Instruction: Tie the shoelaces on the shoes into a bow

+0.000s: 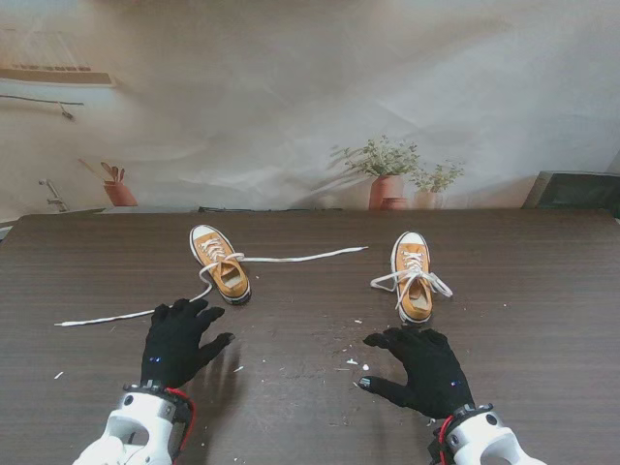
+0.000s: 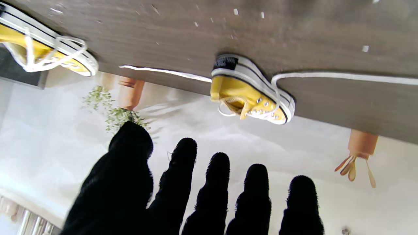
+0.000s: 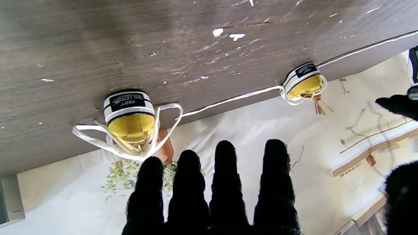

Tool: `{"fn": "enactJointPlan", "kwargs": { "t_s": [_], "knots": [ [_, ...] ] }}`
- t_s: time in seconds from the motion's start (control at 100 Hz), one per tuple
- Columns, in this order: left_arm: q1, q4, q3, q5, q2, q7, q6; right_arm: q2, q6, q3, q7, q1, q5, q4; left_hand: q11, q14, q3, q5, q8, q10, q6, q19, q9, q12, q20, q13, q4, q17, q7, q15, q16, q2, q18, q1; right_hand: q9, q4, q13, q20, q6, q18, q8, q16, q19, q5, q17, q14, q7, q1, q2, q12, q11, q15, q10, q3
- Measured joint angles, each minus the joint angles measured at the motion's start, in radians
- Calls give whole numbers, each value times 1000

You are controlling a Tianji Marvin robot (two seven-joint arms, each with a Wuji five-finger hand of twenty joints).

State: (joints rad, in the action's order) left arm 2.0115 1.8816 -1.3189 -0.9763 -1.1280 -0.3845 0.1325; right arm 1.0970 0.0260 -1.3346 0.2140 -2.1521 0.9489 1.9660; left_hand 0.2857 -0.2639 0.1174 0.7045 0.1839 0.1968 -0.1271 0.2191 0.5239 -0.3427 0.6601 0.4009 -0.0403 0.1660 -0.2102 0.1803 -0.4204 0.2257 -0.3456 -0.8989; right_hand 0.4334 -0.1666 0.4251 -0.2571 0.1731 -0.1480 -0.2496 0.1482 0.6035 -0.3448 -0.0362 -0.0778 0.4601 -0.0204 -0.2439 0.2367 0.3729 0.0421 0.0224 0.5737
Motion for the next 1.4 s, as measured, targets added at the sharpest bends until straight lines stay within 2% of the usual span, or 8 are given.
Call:
{"fn": "enactJointPlan", "kwargs": {
  "t_s": [0.23,0.41,0.52,0.71,0.97,1.02,1.34,1.4],
  "knots": [
    [-184,-27,68,-79,22,142,160,1,5,-3,1,1,-18,-2,-3,3,32,-63,0,0,6,0,-69,0,-5,-64,-9,-20,17,58,0,39,0,1,0,0,26,-12,-1,-7,0,0,5,-1,-13,-11,0,-1,0,0,0,2,1,-11],
    [-355,-152,158,-111,31,196,261,-1,-4,10,-26,13,-20,-8,-1,19,50,-75,0,0,5,0,-106,0,-17,-108,-9,-44,15,60,0,51,11,2,0,6,39,-22,-2,-18,0,0,15,-2,-24,-22,0,-23,0,0,1,2,11,-10],
    [-455,-245,216,-136,36,243,302,-1,-5,22,-31,25,-28,-17,0,32,72,-100,0,-5,5,-26,-131,0,-54,-121,-9,-71,24,59,13,64,24,12,0,6,39,-22,-2,-18,0,0,15,-2,-25,-22,0,-23,0,0,1,2,11,-10],
    [-609,-410,327,-99,37,221,346,-3,-7,33,-49,38,-35,-20,-1,40,94,-122,0,-8,5,-65,-146,0,-117,-157,3,-89,32,55,36,88,47,58,0,6,50,-28,-2,-21,0,0,25,-2,-36,-25,1,-41,0,0,1,4,12,-31],
    [-745,-595,447,-26,13,112,393,-4,-6,50,-54,47,-43,-24,0,40,143,-124,0,-8,5,-66,-156,0,-145,-169,8,-88,32,56,38,114,47,67,22,11,52,-37,-3,-30,0,0,28,-3,-46,-33,1,-41,0,0,14,10,12,-31],
    [-761,-616,462,-19,8,112,406,-4,-6,51,-56,48,-43,-24,0,40,197,-137,-2,-8,5,-66,-156,0,-160,-169,30,-88,38,63,42,140,47,95,22,11,53,-38,-3,-30,0,2,28,-3,-47,-33,1,-50,0,0,14,10,12,-33],
    [-824,-676,530,21,0,146,419,-2,4,52,-35,46,-61,-24,-11,43,253,-196,-2,-8,5,-66,-268,0,-169,-251,30,-123,39,50,55,200,47,95,32,19,76,-49,-3,-50,0,5,42,-4,-61,-37,12,-51,0,0,15,15,15,-42],
    [-837,-685,553,21,1,158,426,-2,7,52,-30,46,-64,-24,-12,46,317,-198,-2,-8,5,-66,-278,0,-169,-263,35,-128,37,30,55,222,47,118,38,19,76,-51,-3,-55,0,5,50,-14,-64,-41,17,-51,0,0,15,15,16,-42]
  ]
}}
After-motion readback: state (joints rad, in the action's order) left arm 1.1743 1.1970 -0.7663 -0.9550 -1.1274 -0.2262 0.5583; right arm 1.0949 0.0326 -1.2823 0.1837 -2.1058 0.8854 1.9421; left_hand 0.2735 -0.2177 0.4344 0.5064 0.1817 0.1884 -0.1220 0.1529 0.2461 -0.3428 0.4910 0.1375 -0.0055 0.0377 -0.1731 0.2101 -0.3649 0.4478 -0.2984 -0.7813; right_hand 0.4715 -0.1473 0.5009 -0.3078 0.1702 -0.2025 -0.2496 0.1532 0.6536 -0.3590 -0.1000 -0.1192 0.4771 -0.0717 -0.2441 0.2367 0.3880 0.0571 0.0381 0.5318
